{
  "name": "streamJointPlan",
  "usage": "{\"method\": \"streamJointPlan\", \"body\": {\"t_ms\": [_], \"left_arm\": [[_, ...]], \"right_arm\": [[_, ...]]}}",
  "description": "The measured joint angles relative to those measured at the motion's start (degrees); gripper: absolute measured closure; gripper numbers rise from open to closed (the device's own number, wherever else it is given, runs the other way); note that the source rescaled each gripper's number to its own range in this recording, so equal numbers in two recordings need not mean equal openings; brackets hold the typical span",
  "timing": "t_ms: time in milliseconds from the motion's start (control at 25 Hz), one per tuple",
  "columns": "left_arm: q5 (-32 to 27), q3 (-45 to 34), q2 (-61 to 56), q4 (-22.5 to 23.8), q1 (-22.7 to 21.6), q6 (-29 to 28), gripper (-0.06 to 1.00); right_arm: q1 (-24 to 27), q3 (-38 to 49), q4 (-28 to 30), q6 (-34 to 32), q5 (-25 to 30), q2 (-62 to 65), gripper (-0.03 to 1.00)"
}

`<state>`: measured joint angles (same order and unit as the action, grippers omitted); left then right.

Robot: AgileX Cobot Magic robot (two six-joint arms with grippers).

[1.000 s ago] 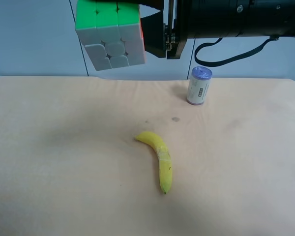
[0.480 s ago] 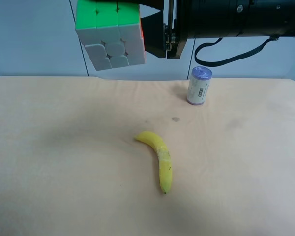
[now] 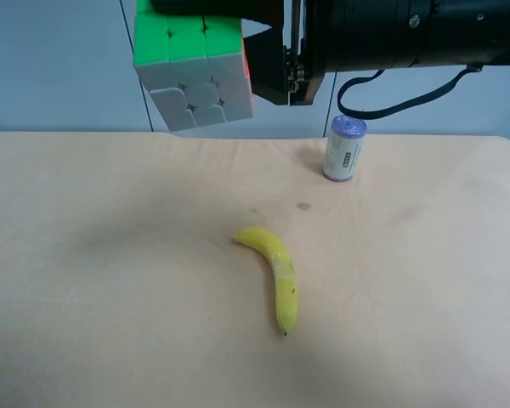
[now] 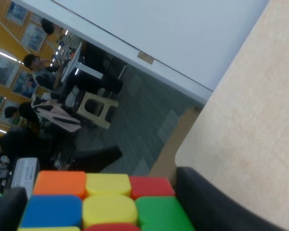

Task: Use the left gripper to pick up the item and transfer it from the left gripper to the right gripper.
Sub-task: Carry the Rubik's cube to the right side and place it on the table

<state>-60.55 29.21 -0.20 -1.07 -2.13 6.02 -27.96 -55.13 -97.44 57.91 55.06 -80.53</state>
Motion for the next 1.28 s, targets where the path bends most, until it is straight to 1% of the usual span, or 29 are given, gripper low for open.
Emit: {"method": "streamJointPlan", "body": {"t_ms": [560,920,1000,1120,1280], "left_arm": [[0.0,0.0,0.0,0.0,0.0,0.0,-0.06],[0.0,0.0,0.0,0.0,0.0,0.0,-0.06],[0.0,0.0,0.0,0.0,0.0,0.0,-0.06],[0.0,0.0,0.0,0.0,0.0,0.0,-0.06],[0.0,0.0,0.0,0.0,0.0,0.0,-0.06]], "right_arm": [[0.0,0.0,0.0,0.0,0.0,0.0,0.97],[0.4,0.0,0.0,-1.1,0.3,0.0,0.97],[2.1,0.0,0.1,-1.6,1.1,0.0,0.97],[5.9,0.0,0.5,-2.8,1.8,0.0,0.97],[10.6,0.0,4.1,-4.1,3.6,0.0,0.97]]}}
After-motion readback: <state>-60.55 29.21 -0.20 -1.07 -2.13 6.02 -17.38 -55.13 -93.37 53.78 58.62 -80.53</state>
